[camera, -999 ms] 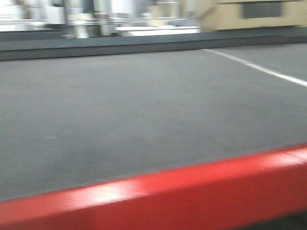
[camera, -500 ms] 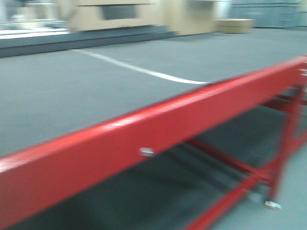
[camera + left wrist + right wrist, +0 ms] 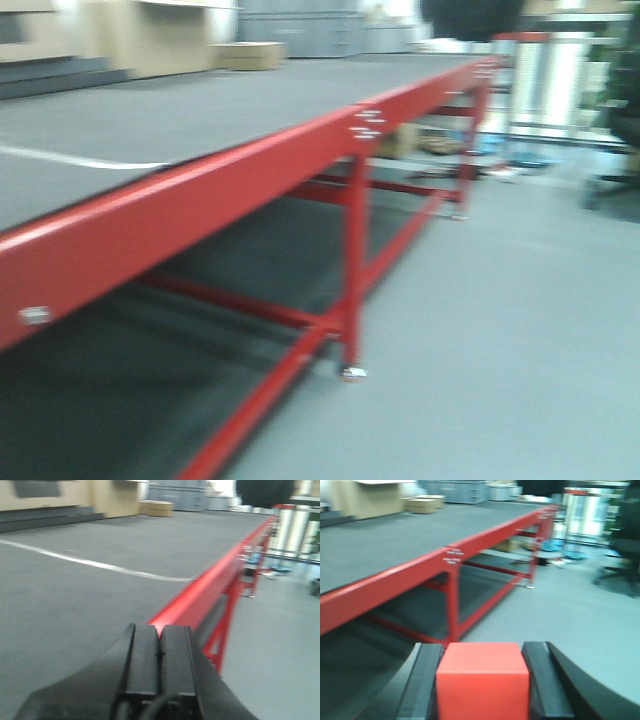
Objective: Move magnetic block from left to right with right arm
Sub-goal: 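Drive the base along the red table holding the cube in the right gripper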
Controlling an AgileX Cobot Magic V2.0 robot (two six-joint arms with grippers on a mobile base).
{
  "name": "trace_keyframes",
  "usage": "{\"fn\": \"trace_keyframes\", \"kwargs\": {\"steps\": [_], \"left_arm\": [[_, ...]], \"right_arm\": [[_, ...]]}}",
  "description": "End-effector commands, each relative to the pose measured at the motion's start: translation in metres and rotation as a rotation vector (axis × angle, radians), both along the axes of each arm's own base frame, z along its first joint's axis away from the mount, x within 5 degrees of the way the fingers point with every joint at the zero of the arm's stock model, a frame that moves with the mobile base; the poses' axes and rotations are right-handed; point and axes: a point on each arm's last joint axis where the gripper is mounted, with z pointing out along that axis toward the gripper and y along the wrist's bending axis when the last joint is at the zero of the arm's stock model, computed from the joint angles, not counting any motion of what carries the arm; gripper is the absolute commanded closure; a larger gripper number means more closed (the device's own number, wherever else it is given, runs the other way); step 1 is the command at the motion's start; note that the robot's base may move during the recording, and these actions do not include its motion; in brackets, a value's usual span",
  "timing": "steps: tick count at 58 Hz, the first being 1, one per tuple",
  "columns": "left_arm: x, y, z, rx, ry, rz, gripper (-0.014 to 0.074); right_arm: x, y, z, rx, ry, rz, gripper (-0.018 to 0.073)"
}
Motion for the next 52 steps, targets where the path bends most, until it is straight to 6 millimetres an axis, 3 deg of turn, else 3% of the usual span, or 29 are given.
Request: {"fn": "trace_keyframes", "kwargs": {"steps": [1, 52], "left_arm": [[-0.0012, 0.0006, 0.0051, -0.016, -0.081, 0.003, 0.0722], [-0.0012, 0.0006, 0.0051, -0.016, -0.081, 0.003, 0.0722]], "right_arm": [[-0.0005, 0.0003, 0.0153, -0.011, -0.102, -0.001, 0.0503], [-0.0005, 0.0003, 0.0153, -0.011, -0.102, -0.001, 0.0503]]}}
